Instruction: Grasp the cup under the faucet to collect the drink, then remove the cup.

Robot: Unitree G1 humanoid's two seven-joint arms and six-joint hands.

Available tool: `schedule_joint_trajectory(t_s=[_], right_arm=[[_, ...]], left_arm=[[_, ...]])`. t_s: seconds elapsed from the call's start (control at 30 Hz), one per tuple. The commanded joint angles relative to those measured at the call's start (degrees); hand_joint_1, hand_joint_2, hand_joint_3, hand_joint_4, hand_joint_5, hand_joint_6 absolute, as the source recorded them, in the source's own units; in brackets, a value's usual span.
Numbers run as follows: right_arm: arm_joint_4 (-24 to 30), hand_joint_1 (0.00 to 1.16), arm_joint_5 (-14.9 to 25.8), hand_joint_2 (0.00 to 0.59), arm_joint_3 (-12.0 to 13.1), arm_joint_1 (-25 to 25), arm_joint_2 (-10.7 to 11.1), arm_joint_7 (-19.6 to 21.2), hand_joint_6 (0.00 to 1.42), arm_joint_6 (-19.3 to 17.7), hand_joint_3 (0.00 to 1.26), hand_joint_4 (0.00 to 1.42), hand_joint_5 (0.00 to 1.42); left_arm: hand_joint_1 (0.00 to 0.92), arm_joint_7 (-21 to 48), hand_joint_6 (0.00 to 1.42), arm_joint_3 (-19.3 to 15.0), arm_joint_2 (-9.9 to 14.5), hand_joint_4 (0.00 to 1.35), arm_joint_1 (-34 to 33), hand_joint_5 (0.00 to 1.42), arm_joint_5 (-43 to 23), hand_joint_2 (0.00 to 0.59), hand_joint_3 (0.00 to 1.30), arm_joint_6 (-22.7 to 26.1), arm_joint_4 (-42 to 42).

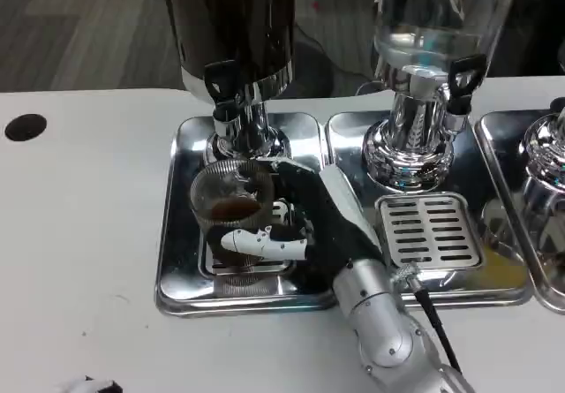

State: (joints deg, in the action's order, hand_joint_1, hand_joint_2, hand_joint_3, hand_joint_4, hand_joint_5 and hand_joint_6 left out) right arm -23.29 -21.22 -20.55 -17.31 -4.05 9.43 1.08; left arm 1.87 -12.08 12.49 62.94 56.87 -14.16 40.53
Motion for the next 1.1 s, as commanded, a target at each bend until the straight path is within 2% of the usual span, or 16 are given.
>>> schedule_joint_trajectory(t_s=[0.03, 0.43, 1.1], right_arm=[[-0.5, 0.78, 0.0, 0.070, 0.7, 0.3, 0.0, 1.2, 0.24, -2.1, 0.38, 0.42, 0.38], [2.7, 0.77, 0.5, 0.087, 2.6, 2.4, 1.1, 1.2, 0.29, -3.4, 0.42, 0.48, 0.46], [16.5, 0.76, 1.6, 0.090, 5.0, 10.9, 5.0, -2.1, 0.30, -3.7, 0.43, 0.50, 0.46]], left_arm=[[0.000, 1.1, 0.49, 0.8, 0.2, 0.24, -0.2, 0.32, 0.5, 0.123, 0.33, 0.5, -0.2], [0.000, 1.5, 0.49, 2.1, 0.7, 0.24, -1.1, 0.32, 0.9, 0.123, 0.33, 1.2, -0.4], [0.000, 1.2, 0.50, 3.9, 0.8, 0.24, -1.1, 0.33, 1.5, 0.124, 0.33, 1.2, -0.2]])
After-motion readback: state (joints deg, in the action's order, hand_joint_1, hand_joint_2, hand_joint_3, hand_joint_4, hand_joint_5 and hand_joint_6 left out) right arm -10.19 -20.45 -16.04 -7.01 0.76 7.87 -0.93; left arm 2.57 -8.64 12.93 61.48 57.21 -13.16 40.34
